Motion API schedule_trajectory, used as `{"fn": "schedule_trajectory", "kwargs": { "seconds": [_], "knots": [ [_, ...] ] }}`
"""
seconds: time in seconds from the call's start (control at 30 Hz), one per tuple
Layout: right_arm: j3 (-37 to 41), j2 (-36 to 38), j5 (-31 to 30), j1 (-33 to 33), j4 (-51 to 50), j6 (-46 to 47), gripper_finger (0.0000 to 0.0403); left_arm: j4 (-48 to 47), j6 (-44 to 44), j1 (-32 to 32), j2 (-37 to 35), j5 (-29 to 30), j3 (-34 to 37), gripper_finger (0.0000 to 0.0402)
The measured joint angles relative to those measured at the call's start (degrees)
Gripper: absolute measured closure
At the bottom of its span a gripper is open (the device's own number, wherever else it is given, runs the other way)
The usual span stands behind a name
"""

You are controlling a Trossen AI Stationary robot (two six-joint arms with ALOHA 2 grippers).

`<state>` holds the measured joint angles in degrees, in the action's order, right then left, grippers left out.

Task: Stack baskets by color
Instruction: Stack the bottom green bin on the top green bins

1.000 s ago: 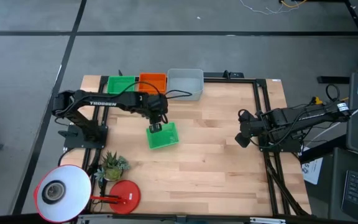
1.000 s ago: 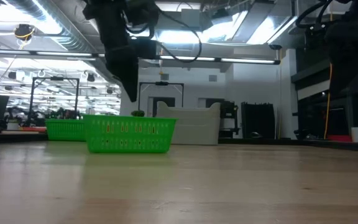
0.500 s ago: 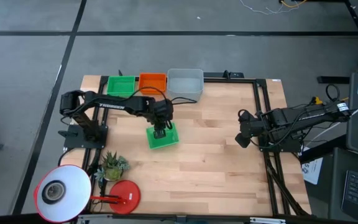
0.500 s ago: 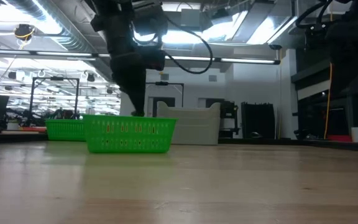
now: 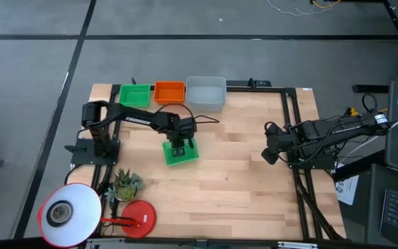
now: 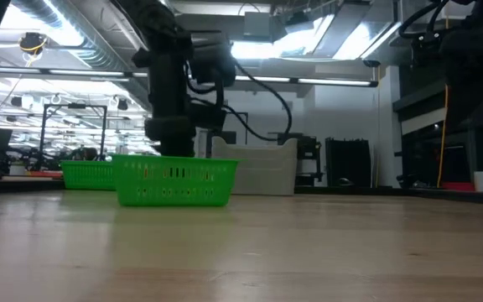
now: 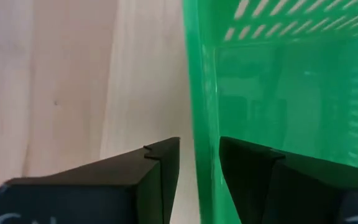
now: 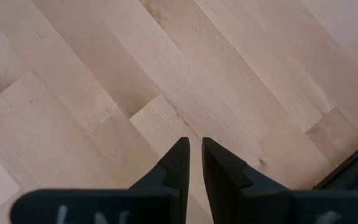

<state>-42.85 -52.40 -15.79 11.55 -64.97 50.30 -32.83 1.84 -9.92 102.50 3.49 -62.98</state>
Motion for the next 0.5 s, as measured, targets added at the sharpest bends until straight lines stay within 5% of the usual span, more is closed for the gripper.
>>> {"fn": "schedule_trajectory", "kwargs": {
  "seconds": [0.23,0.5],
  "knots": [
    [0.0,0.0,-0.02,0.0,0.0,0.0,0.0359,-6.18,-3.52,-0.15,0.59,4.41,-0.07,0.039],
    [0.0,0.0,-0.04,0.0,0.02,0.0,0.0359,-25.64,-5.63,-4.02,-7.56,25.2,-0.62,0.0401]
  ]
}}
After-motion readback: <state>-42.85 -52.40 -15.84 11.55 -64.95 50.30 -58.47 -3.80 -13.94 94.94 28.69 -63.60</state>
